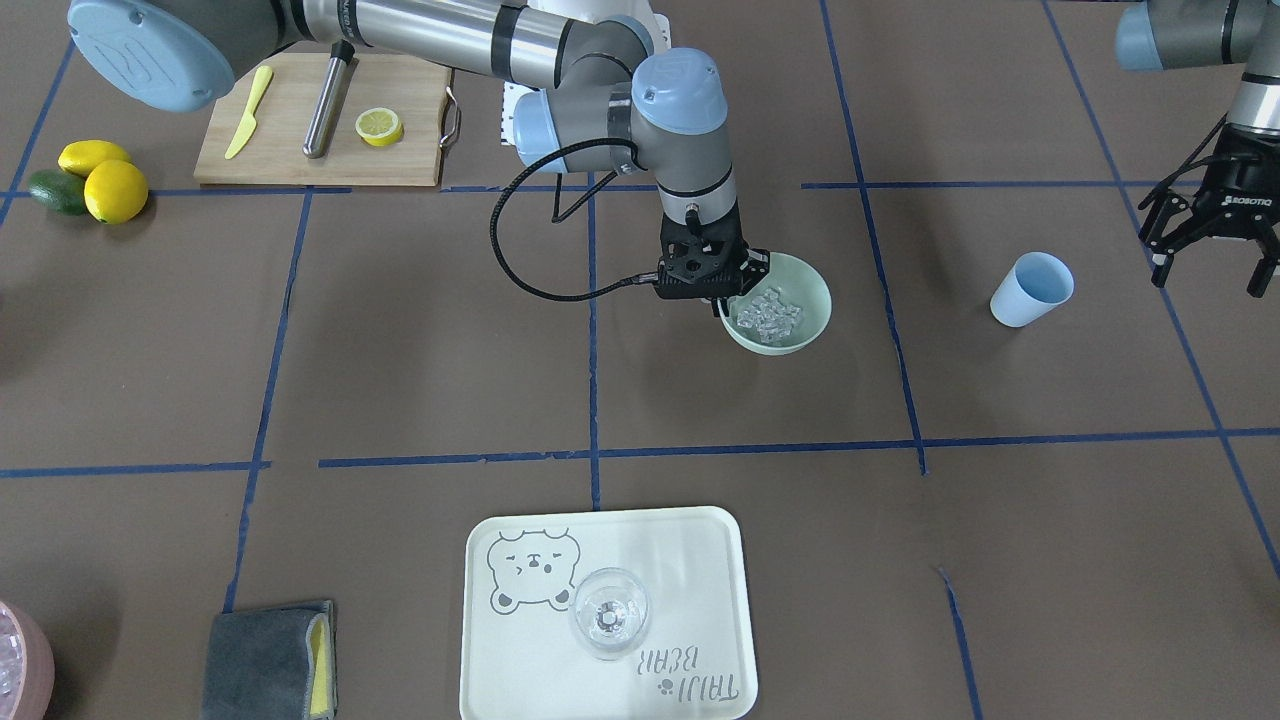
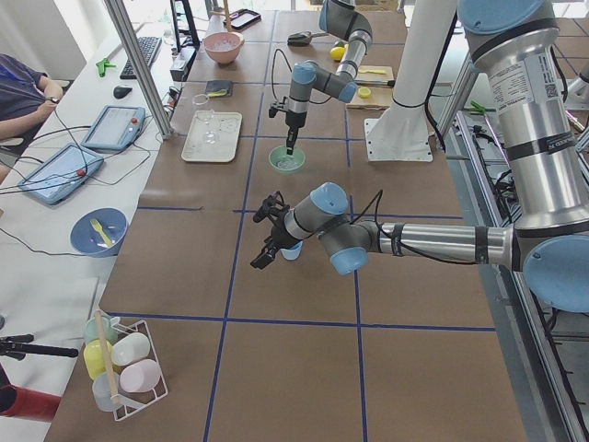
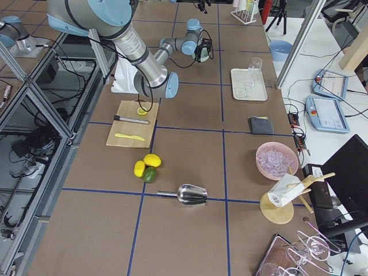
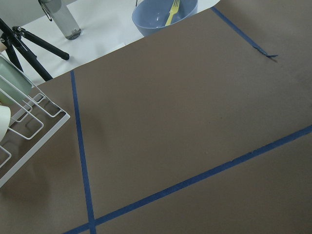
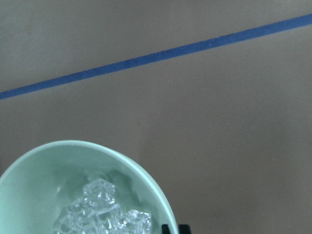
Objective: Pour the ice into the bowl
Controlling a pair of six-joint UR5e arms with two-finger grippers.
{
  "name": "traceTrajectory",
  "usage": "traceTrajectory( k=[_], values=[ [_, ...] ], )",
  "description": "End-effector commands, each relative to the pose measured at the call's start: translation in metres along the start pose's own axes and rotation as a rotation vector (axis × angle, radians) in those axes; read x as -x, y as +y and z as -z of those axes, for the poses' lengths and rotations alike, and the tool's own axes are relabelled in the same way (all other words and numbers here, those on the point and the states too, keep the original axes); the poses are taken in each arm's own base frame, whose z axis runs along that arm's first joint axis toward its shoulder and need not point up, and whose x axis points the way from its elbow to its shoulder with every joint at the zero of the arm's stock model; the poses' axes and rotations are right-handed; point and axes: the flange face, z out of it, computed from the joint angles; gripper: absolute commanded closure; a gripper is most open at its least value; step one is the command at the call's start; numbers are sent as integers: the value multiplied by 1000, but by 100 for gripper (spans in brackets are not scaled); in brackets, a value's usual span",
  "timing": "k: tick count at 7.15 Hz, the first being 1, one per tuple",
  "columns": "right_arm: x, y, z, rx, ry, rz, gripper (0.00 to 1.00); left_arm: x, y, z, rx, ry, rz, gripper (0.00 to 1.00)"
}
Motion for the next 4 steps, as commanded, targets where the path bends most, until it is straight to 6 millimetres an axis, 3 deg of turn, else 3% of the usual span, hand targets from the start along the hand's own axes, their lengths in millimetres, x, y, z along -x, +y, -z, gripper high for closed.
traceTrajectory(
  k=[1,2,4],
  values=[
    [-57,-15,48,-11,11,-11,100,28,-28,-1,78,-46,-72,0],
    [-99,-21,73,-23,38,23,100,38,-61,-4,157,-38,-83,0],
    [-159,-51,114,-11,79,73,100,52,-96,-1,256,-6,-33,0]
  ],
)
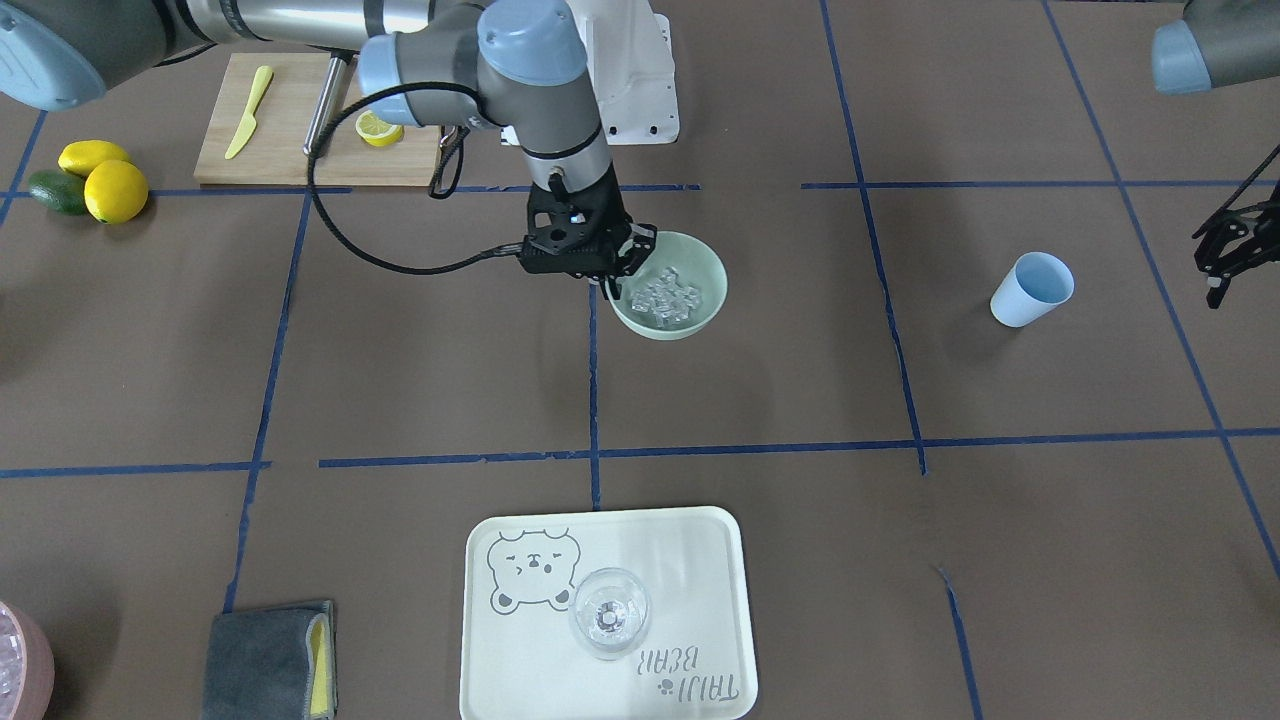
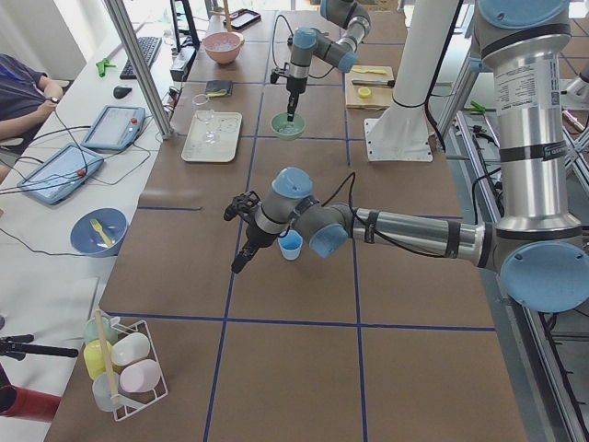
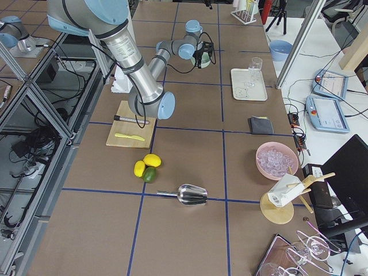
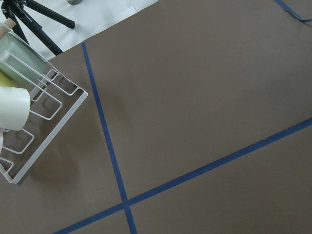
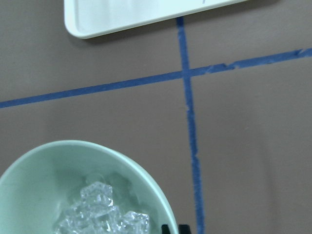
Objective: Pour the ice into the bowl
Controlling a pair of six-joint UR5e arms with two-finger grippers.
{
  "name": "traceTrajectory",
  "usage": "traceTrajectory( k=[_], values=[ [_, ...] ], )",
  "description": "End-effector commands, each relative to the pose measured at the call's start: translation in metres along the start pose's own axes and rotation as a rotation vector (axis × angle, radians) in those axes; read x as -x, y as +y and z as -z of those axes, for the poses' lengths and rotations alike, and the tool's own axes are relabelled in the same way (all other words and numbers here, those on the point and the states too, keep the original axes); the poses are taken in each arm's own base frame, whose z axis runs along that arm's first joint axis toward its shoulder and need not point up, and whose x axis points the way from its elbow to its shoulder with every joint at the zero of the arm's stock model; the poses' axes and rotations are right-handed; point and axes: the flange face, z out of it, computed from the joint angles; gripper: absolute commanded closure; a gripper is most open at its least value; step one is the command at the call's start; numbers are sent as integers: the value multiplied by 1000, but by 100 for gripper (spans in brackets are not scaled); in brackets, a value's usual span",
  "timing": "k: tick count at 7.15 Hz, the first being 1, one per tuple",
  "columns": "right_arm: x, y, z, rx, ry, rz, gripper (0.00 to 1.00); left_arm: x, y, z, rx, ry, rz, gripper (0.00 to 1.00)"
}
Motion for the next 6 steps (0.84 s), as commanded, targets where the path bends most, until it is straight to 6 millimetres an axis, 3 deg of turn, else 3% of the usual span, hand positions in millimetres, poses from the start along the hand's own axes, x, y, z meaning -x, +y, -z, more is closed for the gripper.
traceTrajectory(
  k=[1,2,5,6],
  values=[
    [-75,-32,41,19,14,24,100,24,-24,13,98,78,41,0],
    [-109,-47,56,20,17,64,100,58,-13,12,133,109,53,0],
    [-199,-89,74,20,70,111,100,102,23,-8,234,170,100,0],
    [-234,-106,83,30,77,125,100,107,33,-13,279,224,159,0]
  ],
)
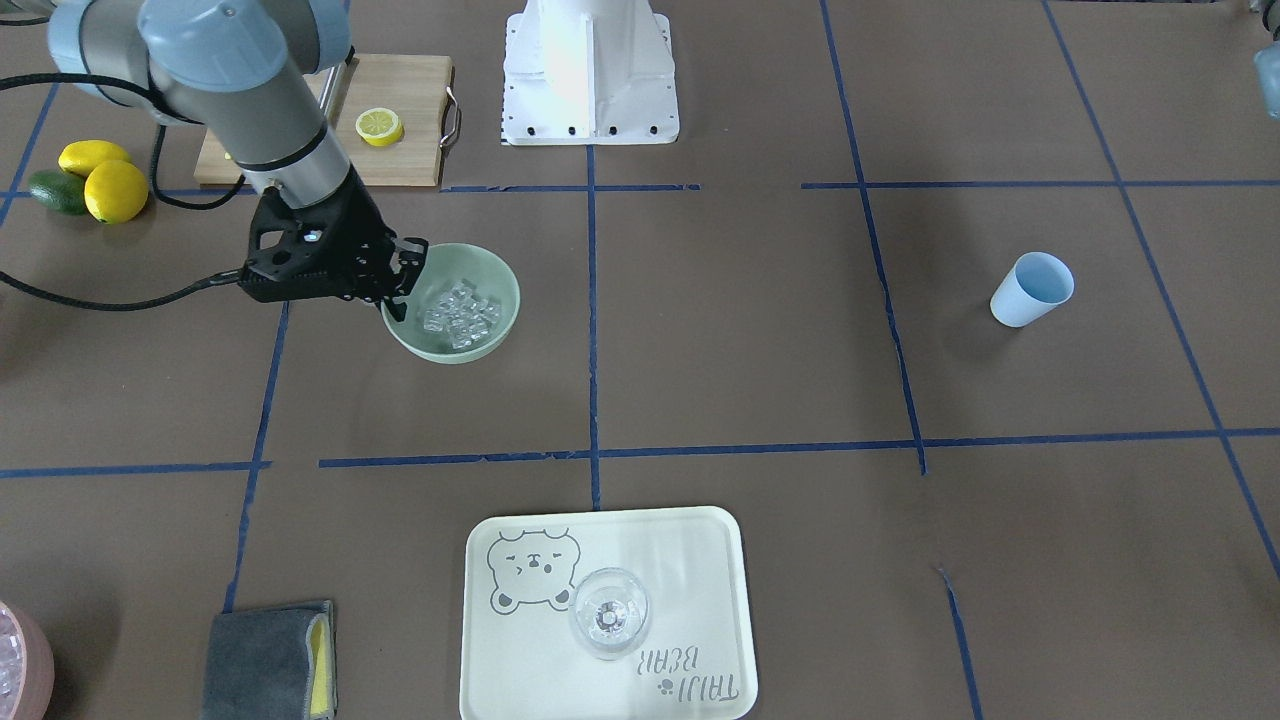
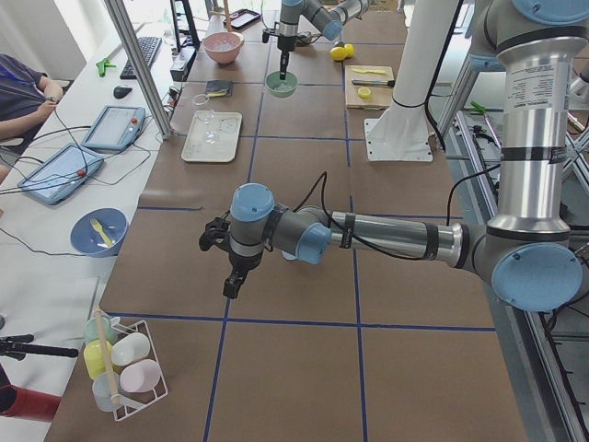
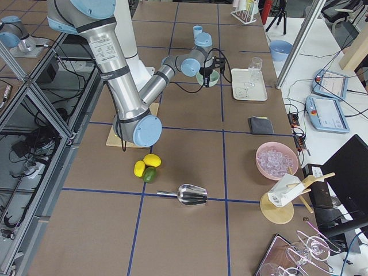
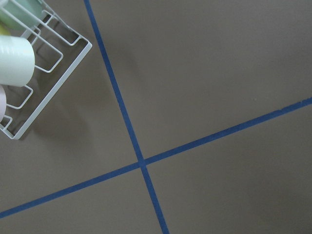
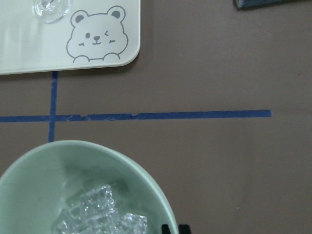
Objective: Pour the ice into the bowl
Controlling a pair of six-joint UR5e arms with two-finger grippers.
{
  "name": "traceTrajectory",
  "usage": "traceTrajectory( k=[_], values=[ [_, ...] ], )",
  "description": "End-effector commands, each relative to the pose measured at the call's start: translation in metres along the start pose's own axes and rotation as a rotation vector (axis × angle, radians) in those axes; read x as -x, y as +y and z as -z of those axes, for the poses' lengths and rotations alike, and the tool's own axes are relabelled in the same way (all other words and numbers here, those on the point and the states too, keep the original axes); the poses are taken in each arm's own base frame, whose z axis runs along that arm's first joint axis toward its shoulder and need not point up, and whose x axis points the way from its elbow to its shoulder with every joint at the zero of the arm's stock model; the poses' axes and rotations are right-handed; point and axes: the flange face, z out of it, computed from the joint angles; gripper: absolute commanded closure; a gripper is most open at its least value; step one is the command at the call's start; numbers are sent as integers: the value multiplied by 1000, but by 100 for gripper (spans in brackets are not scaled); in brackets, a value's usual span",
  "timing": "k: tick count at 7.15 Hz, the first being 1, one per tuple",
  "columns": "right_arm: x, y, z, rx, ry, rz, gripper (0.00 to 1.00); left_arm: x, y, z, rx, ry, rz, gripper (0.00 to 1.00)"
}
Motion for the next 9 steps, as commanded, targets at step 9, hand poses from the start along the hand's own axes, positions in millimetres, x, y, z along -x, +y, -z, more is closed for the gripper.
traceTrajectory(
  k=[9],
  values=[
    [-364,57,-38,58,74,66,100,30,24,2,102,52,105,0]
  ],
)
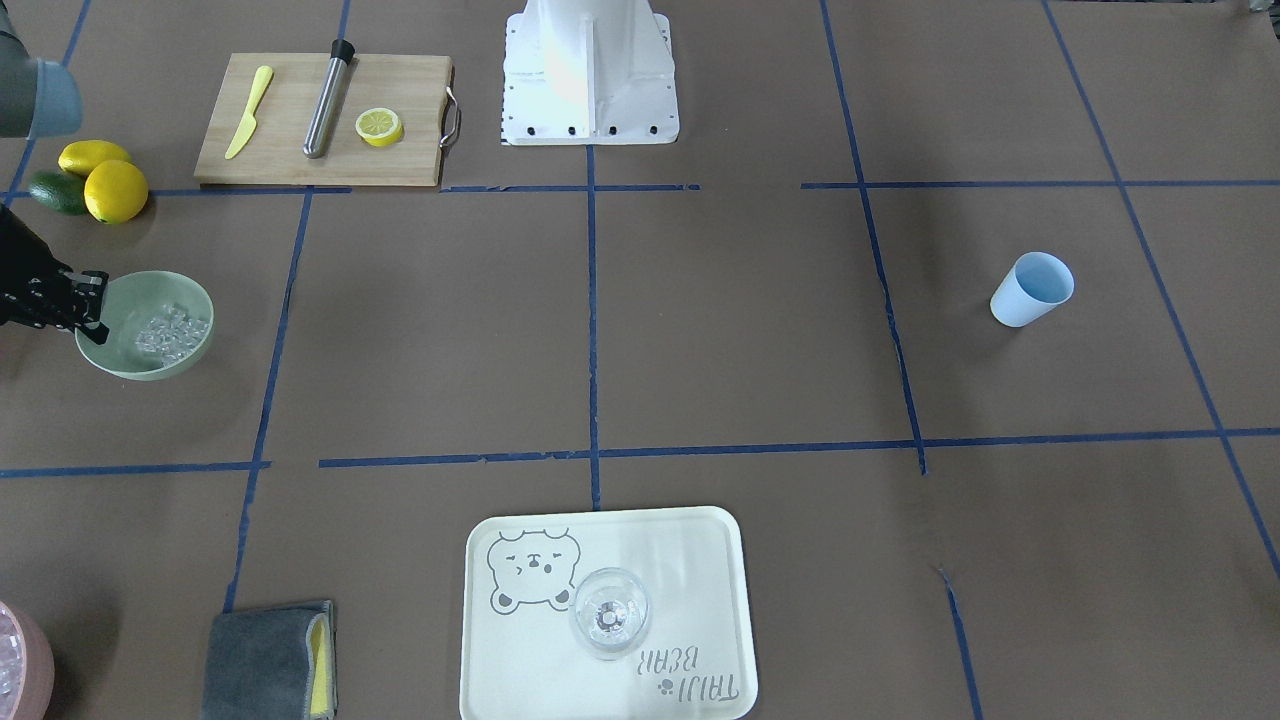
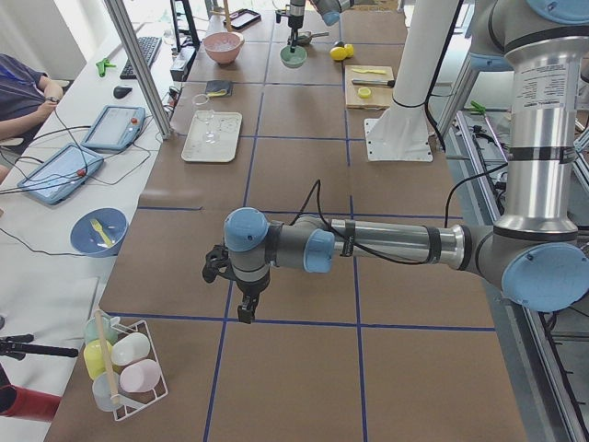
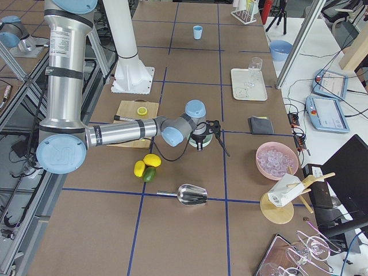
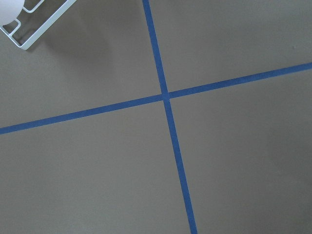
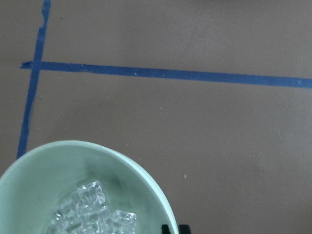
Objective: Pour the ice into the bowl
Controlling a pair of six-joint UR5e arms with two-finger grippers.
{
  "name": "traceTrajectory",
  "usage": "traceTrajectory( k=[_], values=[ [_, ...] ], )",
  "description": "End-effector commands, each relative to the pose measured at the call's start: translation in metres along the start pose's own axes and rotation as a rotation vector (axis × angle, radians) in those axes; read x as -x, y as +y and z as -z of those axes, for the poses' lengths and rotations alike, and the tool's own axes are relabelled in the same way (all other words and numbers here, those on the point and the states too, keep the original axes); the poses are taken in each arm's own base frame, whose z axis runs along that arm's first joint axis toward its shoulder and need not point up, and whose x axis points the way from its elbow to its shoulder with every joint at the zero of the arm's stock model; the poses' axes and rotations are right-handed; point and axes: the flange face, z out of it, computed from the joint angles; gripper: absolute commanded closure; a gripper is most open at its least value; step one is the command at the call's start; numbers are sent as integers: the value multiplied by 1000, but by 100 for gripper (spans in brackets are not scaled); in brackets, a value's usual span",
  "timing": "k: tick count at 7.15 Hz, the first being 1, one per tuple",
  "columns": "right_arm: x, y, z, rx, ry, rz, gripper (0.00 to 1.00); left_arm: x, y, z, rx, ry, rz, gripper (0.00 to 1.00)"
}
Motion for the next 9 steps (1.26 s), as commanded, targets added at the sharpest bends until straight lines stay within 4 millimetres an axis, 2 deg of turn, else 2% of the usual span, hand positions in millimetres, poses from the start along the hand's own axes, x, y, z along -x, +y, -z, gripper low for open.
traceTrajectory(
  k=[1,2,3,5,6,7,8,9],
  values=[
    [-26,13,-11,28,17,-27,100,0,0,0,-1,-2,-1,0],
    [-23,9,-11,27,14,-37,75,0,0,0,-2,-4,-2,0],
    [-22,8,-10,25,9,-35,1,0,0,0,-3,-4,-3,0],
    [-29,3,1,8,11,-44,0,-1,-2,1,-4,-4,-4,0],
    [-41,0,11,-10,19,-44,0,-1,-2,2,-6,-4,-6,0],
    [-61,-7,25,-17,47,5,0,-2,-2,2,-6,-4,-6,0],
    [-89,-16,45,5,69,65,0,-2,-2,2,-7,-4,-9,0],
    [-113,-28,71,13,71,75,0,-1,-2,3,-8,-5,-8,0]
  ],
)
